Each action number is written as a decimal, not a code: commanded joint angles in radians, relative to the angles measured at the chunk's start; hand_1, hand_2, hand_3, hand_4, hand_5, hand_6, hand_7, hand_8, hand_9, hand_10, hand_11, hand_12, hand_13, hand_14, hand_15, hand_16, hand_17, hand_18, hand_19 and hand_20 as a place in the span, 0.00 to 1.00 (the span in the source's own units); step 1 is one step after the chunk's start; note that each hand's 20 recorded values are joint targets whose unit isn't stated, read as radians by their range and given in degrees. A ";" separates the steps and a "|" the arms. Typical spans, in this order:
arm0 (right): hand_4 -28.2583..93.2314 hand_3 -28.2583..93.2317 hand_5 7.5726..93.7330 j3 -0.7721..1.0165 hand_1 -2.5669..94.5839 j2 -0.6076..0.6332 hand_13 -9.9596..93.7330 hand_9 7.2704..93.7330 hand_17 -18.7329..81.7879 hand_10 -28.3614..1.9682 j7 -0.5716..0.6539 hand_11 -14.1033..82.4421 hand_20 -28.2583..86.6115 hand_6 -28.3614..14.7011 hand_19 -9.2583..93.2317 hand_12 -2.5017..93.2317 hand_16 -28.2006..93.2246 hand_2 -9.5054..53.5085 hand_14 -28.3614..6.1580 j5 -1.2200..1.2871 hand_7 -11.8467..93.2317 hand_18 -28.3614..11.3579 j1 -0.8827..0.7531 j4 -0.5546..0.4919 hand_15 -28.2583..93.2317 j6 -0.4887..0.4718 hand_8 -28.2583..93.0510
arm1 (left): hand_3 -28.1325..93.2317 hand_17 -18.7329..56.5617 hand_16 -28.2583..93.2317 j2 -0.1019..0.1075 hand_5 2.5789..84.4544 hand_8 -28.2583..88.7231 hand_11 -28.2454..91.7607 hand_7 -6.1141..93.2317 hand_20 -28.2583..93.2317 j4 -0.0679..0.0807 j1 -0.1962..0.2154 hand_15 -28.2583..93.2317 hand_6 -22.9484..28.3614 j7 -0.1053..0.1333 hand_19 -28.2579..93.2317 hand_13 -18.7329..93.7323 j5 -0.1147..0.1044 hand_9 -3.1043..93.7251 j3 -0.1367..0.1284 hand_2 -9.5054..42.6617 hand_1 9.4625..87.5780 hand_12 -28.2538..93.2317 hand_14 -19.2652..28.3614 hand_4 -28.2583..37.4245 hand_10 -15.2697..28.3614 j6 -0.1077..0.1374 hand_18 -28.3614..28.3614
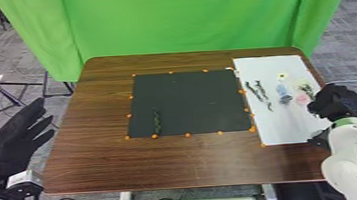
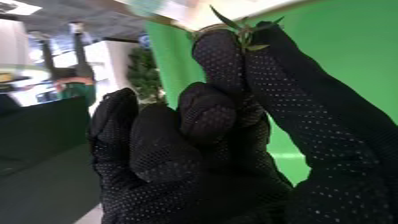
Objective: Arrange flowers
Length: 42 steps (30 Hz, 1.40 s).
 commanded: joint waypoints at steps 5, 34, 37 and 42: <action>0.10 0.93 0.71 -0.336 0.45 -0.169 0.78 0.78 0.46 0.58 -0.106 0.80 0.66 0.67 0.90 0.65 0.54 0.00 0.53 -0.070 0.65 0.15 0.238 0.028 0.96 -0.059 0.40 | 0.81 0.09 0.31 -0.003 0.24 0.17 0.30 0.23 0.30 -0.007 0.008 0.35 0.46 -0.011 0.53 0.28 0.003 0.22 -0.001 0.12 0.18 0.42 0.63 0.01 0.55 0.005 0.83; 0.12 0.93 0.74 -0.628 0.42 -0.516 0.80 0.81 0.47 0.57 -0.142 0.84 0.65 0.68 0.92 0.58 0.55 0.03 0.52 -0.263 0.66 0.12 0.379 0.355 0.97 -0.204 0.41 | 0.81 0.09 0.30 0.037 0.24 0.17 0.30 0.23 0.30 0.011 -0.023 0.35 0.46 -0.038 0.53 0.28 -0.001 0.22 0.027 0.12 0.17 0.42 0.63 0.01 0.55 -0.003 0.83; 0.11 0.92 0.74 -0.633 0.41 -0.515 0.80 0.82 0.48 0.56 -0.149 0.84 0.65 0.68 0.93 0.57 0.55 0.05 0.52 -0.260 0.66 0.12 0.372 0.345 0.97 -0.204 0.41 | 0.81 0.09 0.31 0.038 0.24 0.17 0.30 0.23 0.30 0.012 -0.022 0.35 0.46 -0.038 0.53 0.28 0.000 0.22 0.027 0.12 0.17 0.42 0.63 0.01 0.55 -0.005 0.83; 0.09 0.92 0.75 -0.629 0.41 -0.518 0.80 0.82 0.48 0.57 -0.155 0.84 0.65 0.68 0.93 0.57 0.55 0.04 0.52 -0.264 0.65 0.12 0.370 0.354 0.97 -0.218 0.40 | 0.81 0.09 0.30 0.041 0.24 0.17 0.30 0.23 0.30 0.015 -0.025 0.35 0.46 -0.041 0.53 0.28 -0.001 0.22 0.030 0.12 0.17 0.42 0.63 0.01 0.55 -0.006 0.83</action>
